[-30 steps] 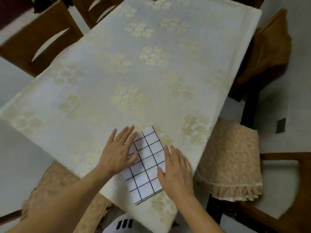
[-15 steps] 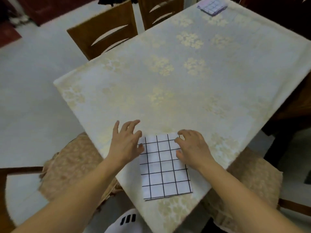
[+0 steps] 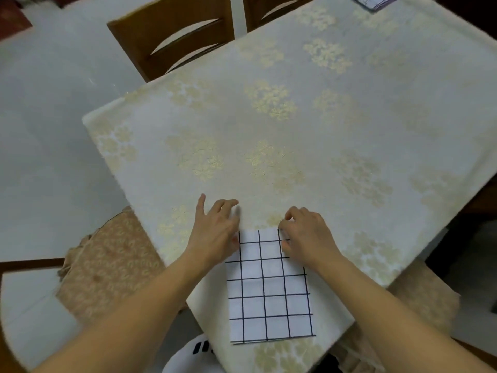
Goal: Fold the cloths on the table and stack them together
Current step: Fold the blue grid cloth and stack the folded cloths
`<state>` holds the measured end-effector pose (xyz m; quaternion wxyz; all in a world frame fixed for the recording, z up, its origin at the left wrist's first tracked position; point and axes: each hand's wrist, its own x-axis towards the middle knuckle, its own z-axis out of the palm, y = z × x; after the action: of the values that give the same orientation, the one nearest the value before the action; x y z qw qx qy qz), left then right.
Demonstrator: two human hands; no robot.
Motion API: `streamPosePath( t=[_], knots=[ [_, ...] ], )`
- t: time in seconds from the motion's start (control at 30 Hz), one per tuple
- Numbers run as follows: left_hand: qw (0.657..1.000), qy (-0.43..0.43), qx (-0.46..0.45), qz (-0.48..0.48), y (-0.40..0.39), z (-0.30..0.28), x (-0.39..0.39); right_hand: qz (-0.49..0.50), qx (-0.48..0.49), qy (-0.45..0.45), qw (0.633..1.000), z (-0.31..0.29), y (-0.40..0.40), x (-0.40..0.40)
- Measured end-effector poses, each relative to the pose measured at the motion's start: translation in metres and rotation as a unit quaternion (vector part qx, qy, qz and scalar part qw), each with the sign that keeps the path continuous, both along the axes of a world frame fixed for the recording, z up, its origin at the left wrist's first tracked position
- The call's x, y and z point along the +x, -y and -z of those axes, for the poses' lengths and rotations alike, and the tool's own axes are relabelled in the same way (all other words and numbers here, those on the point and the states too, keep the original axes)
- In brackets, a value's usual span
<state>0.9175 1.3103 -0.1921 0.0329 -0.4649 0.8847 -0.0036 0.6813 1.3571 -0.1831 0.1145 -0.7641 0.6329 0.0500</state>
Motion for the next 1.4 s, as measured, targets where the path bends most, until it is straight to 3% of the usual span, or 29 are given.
streamPosePath(
  t=[0.53,1.1,1.4],
  knots=[
    [0.999,0.022,0.037,0.016,0.010,0.008,-0.011,0.004,0.028,0.008,1.000,0.010,0.017,-0.001],
    [0.985,0.059,0.157,0.039,0.015,-0.010,-0.020,-0.045,0.096,-0.023,0.994,0.006,0.025,-0.007],
    [0.988,0.010,0.139,0.068,0.013,0.001,-0.018,-0.049,0.083,0.047,0.994,0.003,0.023,-0.012]
  ],
)
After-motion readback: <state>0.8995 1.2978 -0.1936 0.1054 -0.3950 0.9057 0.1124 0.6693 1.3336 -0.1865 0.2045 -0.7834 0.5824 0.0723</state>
